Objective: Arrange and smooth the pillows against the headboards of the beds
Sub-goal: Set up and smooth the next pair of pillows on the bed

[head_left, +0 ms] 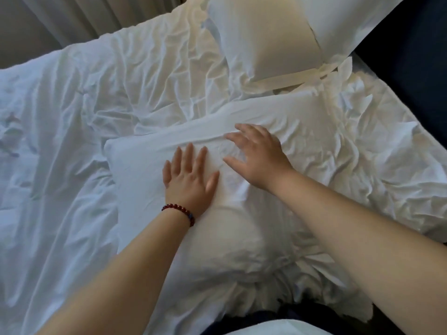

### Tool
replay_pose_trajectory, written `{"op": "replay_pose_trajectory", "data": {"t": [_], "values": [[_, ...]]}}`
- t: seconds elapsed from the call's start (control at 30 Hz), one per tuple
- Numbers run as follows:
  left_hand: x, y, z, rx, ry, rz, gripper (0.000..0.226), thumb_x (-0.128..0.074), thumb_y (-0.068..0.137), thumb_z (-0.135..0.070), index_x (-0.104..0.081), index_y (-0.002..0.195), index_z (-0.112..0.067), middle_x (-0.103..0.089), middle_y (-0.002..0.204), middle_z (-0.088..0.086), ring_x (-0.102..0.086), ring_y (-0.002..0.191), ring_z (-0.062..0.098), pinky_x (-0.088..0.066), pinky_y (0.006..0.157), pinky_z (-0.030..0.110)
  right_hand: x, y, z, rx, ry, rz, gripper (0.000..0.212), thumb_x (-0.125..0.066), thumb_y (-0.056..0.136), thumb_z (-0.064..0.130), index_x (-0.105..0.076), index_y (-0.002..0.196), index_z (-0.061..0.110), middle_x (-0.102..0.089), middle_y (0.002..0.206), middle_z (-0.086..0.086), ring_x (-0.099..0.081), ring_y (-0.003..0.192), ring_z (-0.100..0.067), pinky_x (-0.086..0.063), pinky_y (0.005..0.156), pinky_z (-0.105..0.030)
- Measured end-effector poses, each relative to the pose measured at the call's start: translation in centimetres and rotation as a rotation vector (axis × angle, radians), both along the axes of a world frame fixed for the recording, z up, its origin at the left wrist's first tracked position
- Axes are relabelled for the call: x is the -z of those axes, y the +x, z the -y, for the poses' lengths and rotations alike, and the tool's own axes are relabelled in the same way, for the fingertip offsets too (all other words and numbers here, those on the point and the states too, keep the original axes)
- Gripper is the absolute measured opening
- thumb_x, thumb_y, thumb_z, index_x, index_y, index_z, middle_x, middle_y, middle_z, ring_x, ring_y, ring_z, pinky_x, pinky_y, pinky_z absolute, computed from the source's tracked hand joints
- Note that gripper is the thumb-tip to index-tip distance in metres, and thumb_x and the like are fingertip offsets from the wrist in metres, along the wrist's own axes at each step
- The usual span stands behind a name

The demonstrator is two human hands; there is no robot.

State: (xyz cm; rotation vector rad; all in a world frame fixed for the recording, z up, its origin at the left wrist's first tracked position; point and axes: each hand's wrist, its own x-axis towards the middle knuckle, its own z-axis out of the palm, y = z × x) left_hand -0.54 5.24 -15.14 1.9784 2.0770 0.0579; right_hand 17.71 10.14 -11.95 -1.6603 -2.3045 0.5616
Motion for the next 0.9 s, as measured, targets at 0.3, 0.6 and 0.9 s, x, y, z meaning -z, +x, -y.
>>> {"op": "replay_pose_trajectory", "data": {"t": [0.3,0.6,0.9], "values": [[5.2,1.2,-1.8,0.037,-0.213,-0.108,0.067,-0.004,0.092,-0.06,0.018,0.15,-0.034,0.029,0.157,-0.005,0.034,0.141,0.018,0.018,0.115,0.047,4.6,-0.9,-3.0,-0.093,-0.254,0.398,0.069,-0.028,0.091,0.068,-0.003,0.152,0.045,0.013,0.163,0.003,0.018,0.148,-0.024,0.011,0.116,-0.055],[5.1,-1.0,-1.4,0.02,-0.246,-0.162,0.071,-0.003,0.091,-0.066,0.023,0.148,-0.033,0.032,0.155,-0.004,0.035,0.14,0.02,0.02,0.113,0.051,8.2,-1.8,-3.5,-0.161,-0.162,0.473,0.064,-0.012,0.093,0.067,0.01,0.15,0.046,0.019,0.162,0.007,0.022,0.147,-0.021,0.015,0.116,-0.052],[2.0,-0.4,4.4,-0.014,-0.218,-0.118,0.062,-0.004,0.095,-0.059,0.025,0.145,-0.037,0.035,0.154,-0.005,0.037,0.139,0.024,0.022,0.112,0.053,8.1,-1.9,4.1,-0.039,-0.161,0.415,0.069,-0.013,0.091,0.07,0.008,0.151,0.044,0.018,0.162,0.003,0.02,0.148,-0.023,0.014,0.115,-0.056]]}}
